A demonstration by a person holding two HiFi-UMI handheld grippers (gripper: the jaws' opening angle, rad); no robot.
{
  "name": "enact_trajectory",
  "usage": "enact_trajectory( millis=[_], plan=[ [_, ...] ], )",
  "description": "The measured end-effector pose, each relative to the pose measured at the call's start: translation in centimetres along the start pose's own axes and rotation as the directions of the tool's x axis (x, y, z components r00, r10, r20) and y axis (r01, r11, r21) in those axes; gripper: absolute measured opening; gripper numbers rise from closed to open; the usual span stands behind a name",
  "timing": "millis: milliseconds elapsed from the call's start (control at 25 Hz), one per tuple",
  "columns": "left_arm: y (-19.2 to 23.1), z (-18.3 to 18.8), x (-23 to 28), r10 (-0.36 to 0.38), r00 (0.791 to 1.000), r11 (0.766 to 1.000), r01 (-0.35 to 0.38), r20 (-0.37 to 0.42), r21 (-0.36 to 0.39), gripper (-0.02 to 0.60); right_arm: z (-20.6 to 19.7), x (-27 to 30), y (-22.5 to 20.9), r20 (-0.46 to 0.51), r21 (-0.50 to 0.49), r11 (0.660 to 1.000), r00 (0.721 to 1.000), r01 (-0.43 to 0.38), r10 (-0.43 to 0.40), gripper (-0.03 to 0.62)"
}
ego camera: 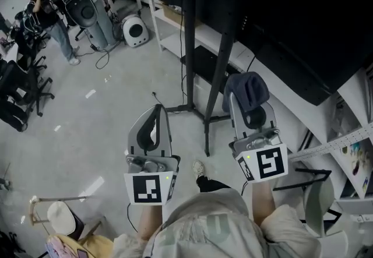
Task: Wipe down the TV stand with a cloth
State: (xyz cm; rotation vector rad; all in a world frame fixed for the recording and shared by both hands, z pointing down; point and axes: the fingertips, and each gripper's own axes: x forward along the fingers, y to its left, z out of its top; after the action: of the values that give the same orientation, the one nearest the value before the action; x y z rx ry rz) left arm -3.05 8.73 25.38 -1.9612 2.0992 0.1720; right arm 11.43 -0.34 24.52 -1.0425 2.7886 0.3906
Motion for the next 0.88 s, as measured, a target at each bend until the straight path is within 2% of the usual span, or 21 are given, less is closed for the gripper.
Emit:
enact_trajectory(
  millis=[240, 400, 640, 880],
  plan=[
    [1.5, -0.2, 8.4, 0.016, 0.999, 1.0, -0.016, 0.034, -0.002, 0.014, -1.0, 7.4, -4.3, 0.033, -0.009, 0.999, 0.999, -0.034, 0.035, 0.057],
    [1.7, -1.4, 12.1, 0.011, 1.0, 1.0, -0.011, 0.022, 0.007, 0.014, -2.6, 10.4, -6.2, 0.02, -0.001, 0.999, 0.999, -0.043, 0.043, 0.057],
    [1.5, -2.0, 15.6, -0.02, 1.0, 1.0, 0.02, 0.008, 0.005, 0.014, -3.2, 12.0, -7.8, 0.03, 0.017, 0.999, 0.999, -0.027, 0.027, 0.057],
    [0.9, -1.3, 18.3, -0.083, 0.996, 0.996, 0.083, 0.036, -0.017, 0.014, -2.8, 12.3, -8.8, 0.022, -0.015, 0.999, 0.999, 0.032, -0.031, 0.057]
  ],
)
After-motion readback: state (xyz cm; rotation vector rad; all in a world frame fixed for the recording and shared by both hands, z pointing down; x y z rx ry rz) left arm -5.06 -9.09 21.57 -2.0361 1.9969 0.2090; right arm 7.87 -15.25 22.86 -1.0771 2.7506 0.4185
